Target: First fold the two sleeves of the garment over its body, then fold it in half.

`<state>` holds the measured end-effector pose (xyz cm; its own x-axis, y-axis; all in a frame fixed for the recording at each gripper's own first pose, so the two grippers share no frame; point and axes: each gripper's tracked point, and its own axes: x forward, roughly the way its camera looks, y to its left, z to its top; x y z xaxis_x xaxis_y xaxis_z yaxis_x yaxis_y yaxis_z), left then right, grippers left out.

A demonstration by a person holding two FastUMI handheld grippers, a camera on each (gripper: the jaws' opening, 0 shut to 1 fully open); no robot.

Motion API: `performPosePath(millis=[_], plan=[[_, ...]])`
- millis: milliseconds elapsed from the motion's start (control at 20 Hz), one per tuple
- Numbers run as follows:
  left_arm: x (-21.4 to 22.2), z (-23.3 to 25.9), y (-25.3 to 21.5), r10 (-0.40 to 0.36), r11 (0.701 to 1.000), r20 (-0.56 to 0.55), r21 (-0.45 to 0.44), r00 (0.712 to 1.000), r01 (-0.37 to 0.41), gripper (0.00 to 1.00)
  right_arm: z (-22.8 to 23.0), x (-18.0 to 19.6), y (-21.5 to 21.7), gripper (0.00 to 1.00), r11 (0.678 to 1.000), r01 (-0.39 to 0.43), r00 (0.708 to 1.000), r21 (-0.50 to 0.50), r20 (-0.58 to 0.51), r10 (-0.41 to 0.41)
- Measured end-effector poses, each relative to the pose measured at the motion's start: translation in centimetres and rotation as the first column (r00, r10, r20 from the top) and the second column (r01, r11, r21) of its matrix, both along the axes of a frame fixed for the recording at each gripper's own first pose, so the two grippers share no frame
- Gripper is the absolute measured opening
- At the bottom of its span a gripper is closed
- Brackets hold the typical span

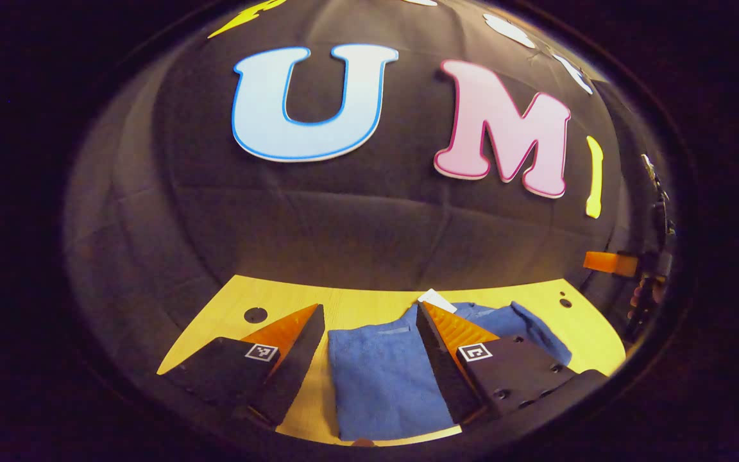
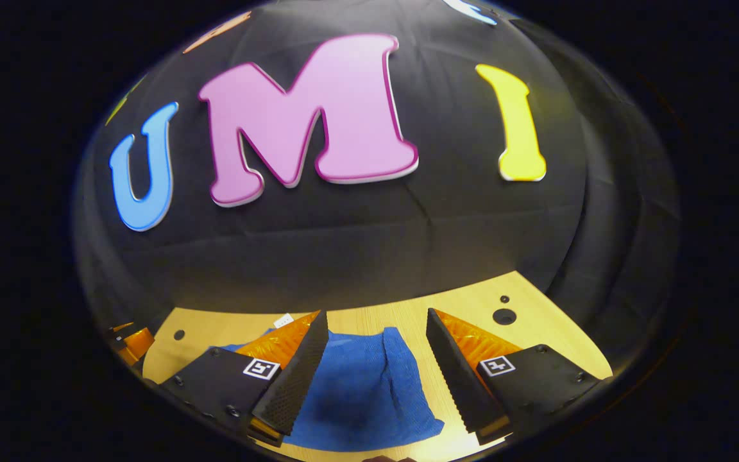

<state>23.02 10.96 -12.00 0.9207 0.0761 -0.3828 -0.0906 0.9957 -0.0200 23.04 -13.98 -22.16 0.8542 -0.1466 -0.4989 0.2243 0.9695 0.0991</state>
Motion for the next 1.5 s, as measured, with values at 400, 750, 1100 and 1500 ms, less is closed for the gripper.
performPosePath(millis=[400,750,1100,1500], plan=[[-18.5,13.5,-5.2,-0.084,0.995,0.265,0.078,0.961,0.065,0.81,15.0,-15.1,6.3,0.96,1.0,0.02,0.984,-0.005,0.177,-0.019],[-29.8,12.1,-7.8,-0.083,0.995,0.225,0.069,0.971,0.069,0.81,21.5,-25.5,12.9,0.95,0.996,-0.044,0.941,-0.082,0.333,0.069],[-31.2,13.4,-5.2,0.051,0.994,0.26,0.082,0.964,-0.075,0.82,19.5,-26.8,16.1,0.95,0.985,-0.171,0.946,-0.022,0.274,0.171],[-30.7,12.5,-5.1,0.09,0.992,0.267,0.061,0.959,-0.11,0.81,19.7,-25.4,15.5,0.96,0.981,-0.192,0.94,-0.009,0.287,0.186]])
